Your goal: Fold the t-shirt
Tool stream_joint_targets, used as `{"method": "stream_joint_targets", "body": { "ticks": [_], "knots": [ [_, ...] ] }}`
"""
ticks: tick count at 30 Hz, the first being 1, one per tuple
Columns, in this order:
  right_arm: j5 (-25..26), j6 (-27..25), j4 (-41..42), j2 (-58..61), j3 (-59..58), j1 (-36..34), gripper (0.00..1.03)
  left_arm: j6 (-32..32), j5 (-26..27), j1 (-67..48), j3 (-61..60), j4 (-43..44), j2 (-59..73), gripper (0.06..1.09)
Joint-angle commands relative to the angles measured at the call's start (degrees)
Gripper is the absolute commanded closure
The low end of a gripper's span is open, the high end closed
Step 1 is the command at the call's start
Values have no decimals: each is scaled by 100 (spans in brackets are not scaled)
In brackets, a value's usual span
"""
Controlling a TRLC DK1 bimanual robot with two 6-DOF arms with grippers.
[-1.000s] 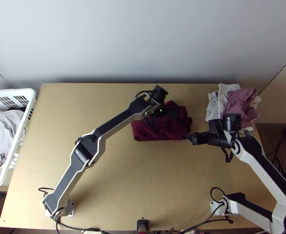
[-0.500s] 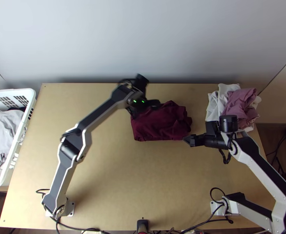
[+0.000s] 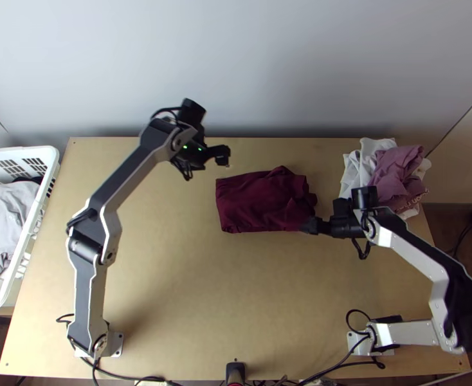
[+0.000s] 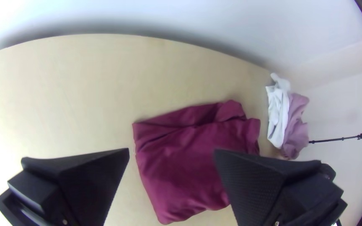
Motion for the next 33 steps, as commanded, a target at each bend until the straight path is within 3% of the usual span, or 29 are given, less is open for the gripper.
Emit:
{"method": "stream_joint_targets", "body": {
  "ticks": [1, 14, 17, 20, 21, 22, 23, 24, 33],
  "knots": [
    [-77, 562, 893, 839, 240, -151, 4, 139, -48, 249, -46, -191, -226, 10],
    [-77, 1617, 1368, 1955, 1532, 561, 4, 271, -65, 381, -81, -243, -129, 10],
    [-77, 1819, 1333, 2114, 1910, 772, 16, 306, -83, 434, -81, -252, -77, 10],
    [-51, 1907, 1157, 2289, 2270, 965, 18, 342, -83, 504, -107, -261, -42, 10],
    [11, 1889, 1051, 2369, 2393, 1036, 31, 350, -83, 548, -107, -261, -24, 10],
    [116, 1854, 990, 2439, 2499, 1088, 53, 350, -83, 574, -107, -279, -6, 10],
    [160, 1714, 972, 2456, 2551, 1168, 81, 368, -83, 609, -107, -287, 2, 10],
    [230, 1582, 964, 2456, 2595, 1238, 101, 386, -83, 636, -107, -296, 11, 10],
    [468, 1081, 410, 1982, 2332, 1343, 100, 500, -162, 873, -160, -569, 73, 10]
  ]
}}
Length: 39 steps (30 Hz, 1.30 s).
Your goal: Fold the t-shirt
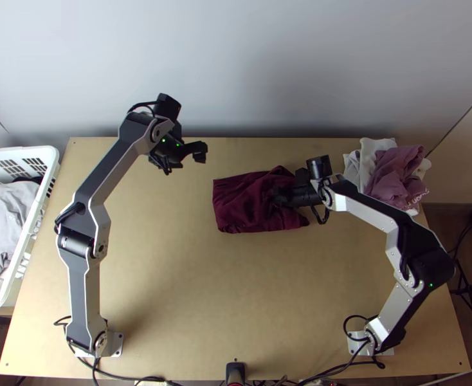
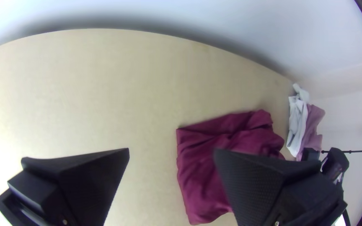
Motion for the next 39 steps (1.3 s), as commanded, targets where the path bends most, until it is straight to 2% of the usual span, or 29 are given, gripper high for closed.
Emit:
{"method": "stream_joint_targets", "body": {
  "ticks": [1, 6, 9, 16, 17, 19, 20, 25, 27, 33, 39],
  "knots": [
    [263, -428, -286, -300, -123, 152, 100, 91, -83, 165, -64, -182, 35, 10],
    [553, -683, -382, -749, -721, 170, 100, 179, -136, 174, -187, -252, -44, 11],
    [676, -683, -382, -1232, -1002, -85, 100, 197, -145, 209, -249, -287, -123, 11],
    [658, -727, -382, -1812, -765, -270, 99, 188, -198, 218, -257, -243, -140, 11],
    [658, -735, -382, -1812, -765, -261, 83, 188, -198, 209, -257, -235, -140, 11],
    [649, -709, -558, -1812, -782, -226, 30, 179, -206, 209, -257, -243, -149, 11],
    [649, -709, -611, -1812, -809, -190, 14, 188, -206, 209, -257, -252, -149, 11],
    [667, -973, -734, -1777, -1178, 56, 12, 223, -233, 314, -345, -279, -149, 11],
    [658, -1087, -743, -1636, -1292, 100, 4, 232, -233, 341, -372, -270, -149, 11],
    [658, -1193, -1006, -1636, -1336, 56, 4, 249, -259, 367, -381, -279, -193, 11],
    [667, -1386, -1323, -2489, -1846, 3, 4, 364, -285, 429, -512, -279, -360, 11]
  ]
}}
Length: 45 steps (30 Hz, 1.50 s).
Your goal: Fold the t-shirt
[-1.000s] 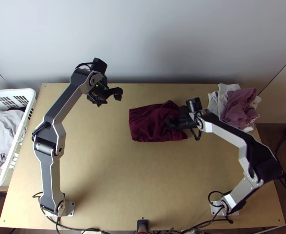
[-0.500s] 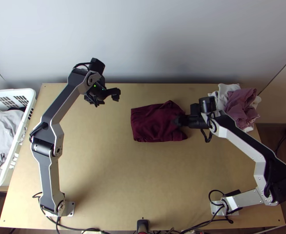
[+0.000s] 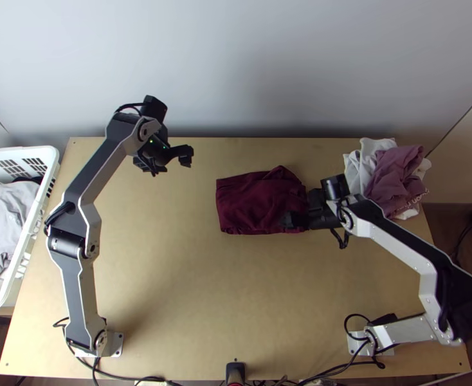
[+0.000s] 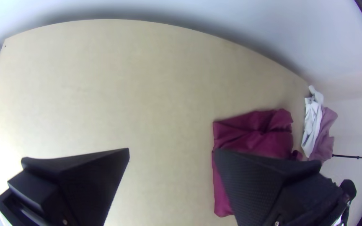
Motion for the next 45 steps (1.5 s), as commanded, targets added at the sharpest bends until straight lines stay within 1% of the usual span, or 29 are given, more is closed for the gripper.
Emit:
{"method": "stream_joint_targets", "body": {
  "ticks": [1, 5, 7, 10, 15, 17, 21, 26, 29, 35, 39, 45],
  "knots": [
    [7, -182, -263, -769, -495, -197, 4, 114, -27, 79, -159, 10, -150, 11],
    [7, -243, -667, -1174, -495, -663, 4, 123, -36, 97, -290, 45, -185, 11],
    [16, -454, -931, -1402, -566, -733, 4, 150, -36, 105, -352, 71, -212, 11],
    [86, -480, -939, -1622, -803, -803, 4, 194, -36, 114, -378, 80, -229, 11],
    [112, -401, -843, -1411, -1005, -777, 4, 220, -36, 140, -369, 133, -273, 11],
    [112, -234, -711, -1218, -1023, -724, 4, 220, -36, 158, -378, 115, -282, 11],
    [104, 240, 45, -998, -1128, -592, 4, 343, -27, 220, -422, 107, -344, 11],
    [112, 741, 739, -550, -1049, -487, 4, 378, -19, 272, -422, 142, -458, 11],
    [112, 987, 941, -189, -908, -390, 4, 369, -19, 263, -422, 133, -493, 11],
    [112, 1075, 1126, 373, -706, -232, 4, 396, -27, 281, -422, 142, -616, 11],
    [112, 1304, 1425, 566, -627, -188, 4, 422, -27, 334, -422, 142, -643, 11],
    [130, 1436, 1504, 944, -56, 67, 5, 431, -27, 369, -493, 151, -634, 11]
  ]
}}
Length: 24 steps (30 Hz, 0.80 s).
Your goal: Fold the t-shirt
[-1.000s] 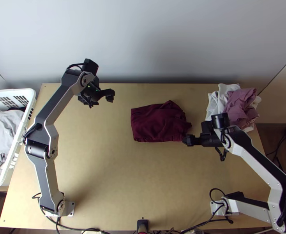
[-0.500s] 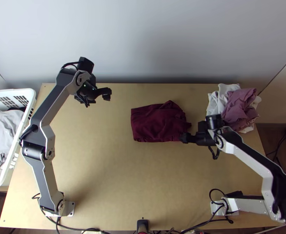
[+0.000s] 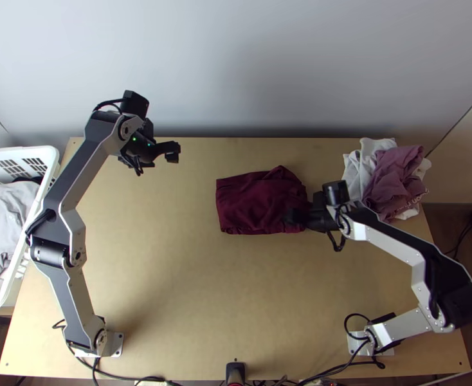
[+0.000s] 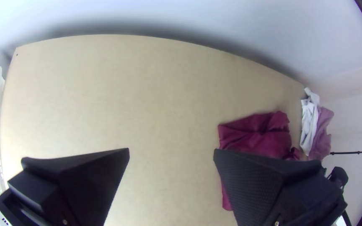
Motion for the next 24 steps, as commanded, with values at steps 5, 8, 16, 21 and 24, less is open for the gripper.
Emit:
{"method": "stream_joint_targets", "body": {
  "ticks": [5, 8, 16, 21, 24],
  "knots": [
    [36, 508, 158, 828, 1123, 336, 5, 13, -6, 52, -115, 50, -9, 11],
    [458, 491, 26, 1101, 1519, 503, 49, 22, -6, 78, -150, 112, 0, 11],
    [686, -63, -783, 1470, 2134, 697, 100, 136, -6, 228, -308, 138, -9, 11],
    [836, -89, -774, 987, 2275, 574, 100, 154, -6, 377, -326, 138, -26, 11],
    [985, -212, -774, 714, 2389, 574, 100, 154, -6, 430, -334, 129, -53, 11]
  ]
}}
